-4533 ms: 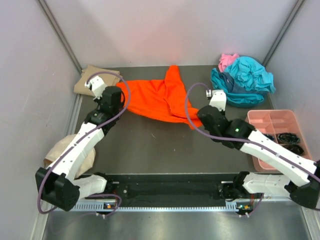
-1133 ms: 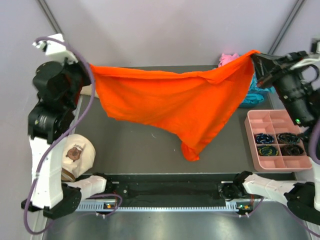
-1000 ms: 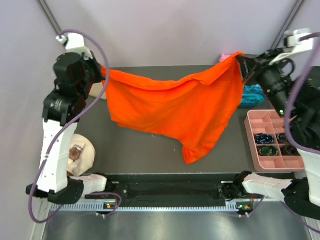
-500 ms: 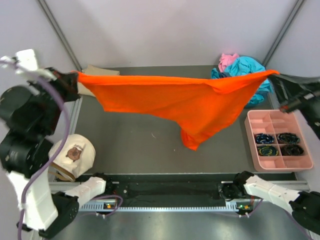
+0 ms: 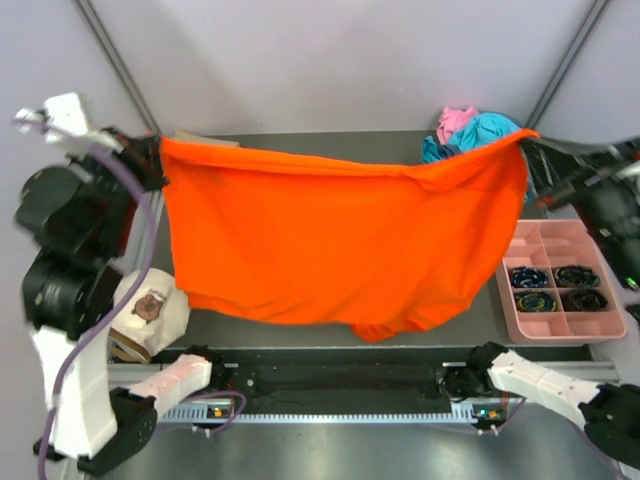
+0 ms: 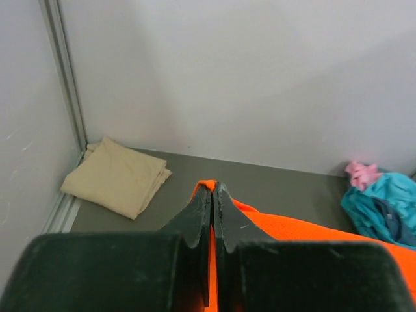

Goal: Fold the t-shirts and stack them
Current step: Flatten out the tshirt

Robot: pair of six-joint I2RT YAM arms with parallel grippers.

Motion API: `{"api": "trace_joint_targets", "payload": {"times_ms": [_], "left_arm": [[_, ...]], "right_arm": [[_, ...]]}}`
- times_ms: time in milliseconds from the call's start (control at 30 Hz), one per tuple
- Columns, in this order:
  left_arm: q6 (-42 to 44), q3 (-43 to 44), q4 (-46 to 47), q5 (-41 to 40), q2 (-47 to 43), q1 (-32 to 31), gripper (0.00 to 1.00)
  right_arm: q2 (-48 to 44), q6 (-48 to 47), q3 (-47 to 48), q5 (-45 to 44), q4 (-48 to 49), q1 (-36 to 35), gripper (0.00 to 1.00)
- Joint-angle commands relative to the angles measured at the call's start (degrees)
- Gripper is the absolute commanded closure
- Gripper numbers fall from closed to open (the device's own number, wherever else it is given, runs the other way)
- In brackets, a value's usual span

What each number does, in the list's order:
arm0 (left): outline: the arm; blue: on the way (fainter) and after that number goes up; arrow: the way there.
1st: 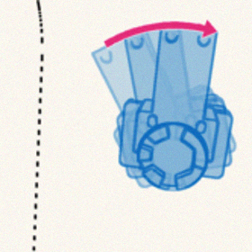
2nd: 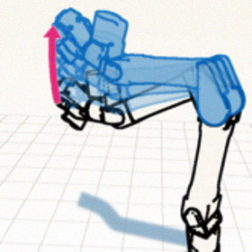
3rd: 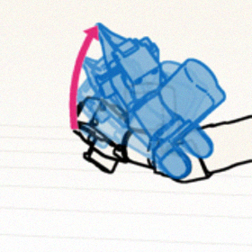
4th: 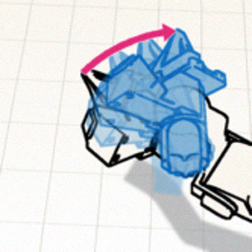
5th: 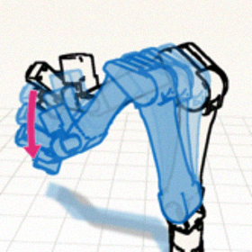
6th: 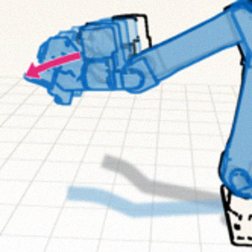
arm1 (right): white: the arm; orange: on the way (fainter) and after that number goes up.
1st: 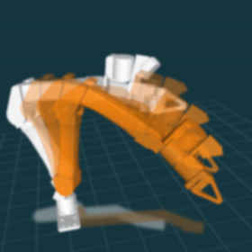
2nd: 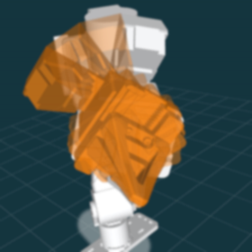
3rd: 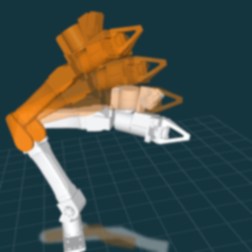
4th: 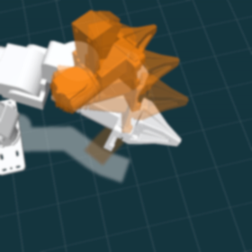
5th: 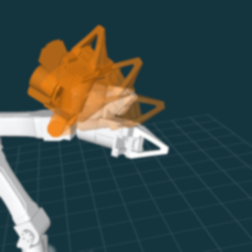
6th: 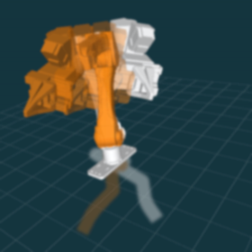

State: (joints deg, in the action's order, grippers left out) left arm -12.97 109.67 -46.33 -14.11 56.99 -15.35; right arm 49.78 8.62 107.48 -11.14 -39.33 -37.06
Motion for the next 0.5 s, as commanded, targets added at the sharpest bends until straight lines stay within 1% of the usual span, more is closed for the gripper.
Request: {"api": "trace_joint_targets", "payload": {"times_ms": [0,33,100,200,233,267,300,333,367,400,433,467], "left_arm": [[4.5,-4.9,14.9,-5.8,8.2,0.3,1.00],[4.9,-5.2,16.4,-6.0,9.6,0.3,1.00],[6.0,-5.4,20.6,-7.0,14.3,0.4,1.00],[5.6,-2.6,23.1,-5.1,21.7,1.9,1.00],[5.3,-2.0,24.3,-3.9,23.4,2.3,1.00],[4.9,-1.1,25.5,-2.7,26.7,3.8,1.00],[3.9,-0.5,28.2,-0.7,28.5,4.6,1.00],[3.3,0.5,29.0,0.6,30.5,5.6,1.00],[2.7,4.2,29.4,1.8,35.2,7.3,1.00],[1.7,7.2,28.5,2.9,37.8,8.1,1.00],[1.5,14.3,27.4,4.4,40.5,8.6,1.00],[1.3,17.7,26.6,5.1,45.0,9.5,1.00]], "right_arm": [[7.6,-4.1,-2.2,-7.1,12.1,0.7,1.00],[10.7,-5.6,-2.5,-8.6,13.4,0.8,1.00],[14.0,-6.9,-2.2,-9.7,16.4,1.3,1.00],[21.2,-4.5,-0.1,-4.0,17.9,7.6,1.00],[23.1,-3.0,1.3,-0.3,19.4,9.3,1.00],[26.9,-2.7,2.3,0.8,20.3,12.1,1.00],[28.9,-2.7,3.4,1.6,21.0,13.0,1.00],[31.0,-3.0,7.0,3.4,22.1,13.9,1.00],[33.4,-3.1,9.5,4.4,22.2,15.5,1.00],[37.9,-2.9,15.9,5.5,21.6,16.3,1.00],[40.5,-2.8,19.7,7.7,20.0,17.0,1.00],[42.6,-2.6,23.4,8.7,18.9,17.7,1.00]]}}
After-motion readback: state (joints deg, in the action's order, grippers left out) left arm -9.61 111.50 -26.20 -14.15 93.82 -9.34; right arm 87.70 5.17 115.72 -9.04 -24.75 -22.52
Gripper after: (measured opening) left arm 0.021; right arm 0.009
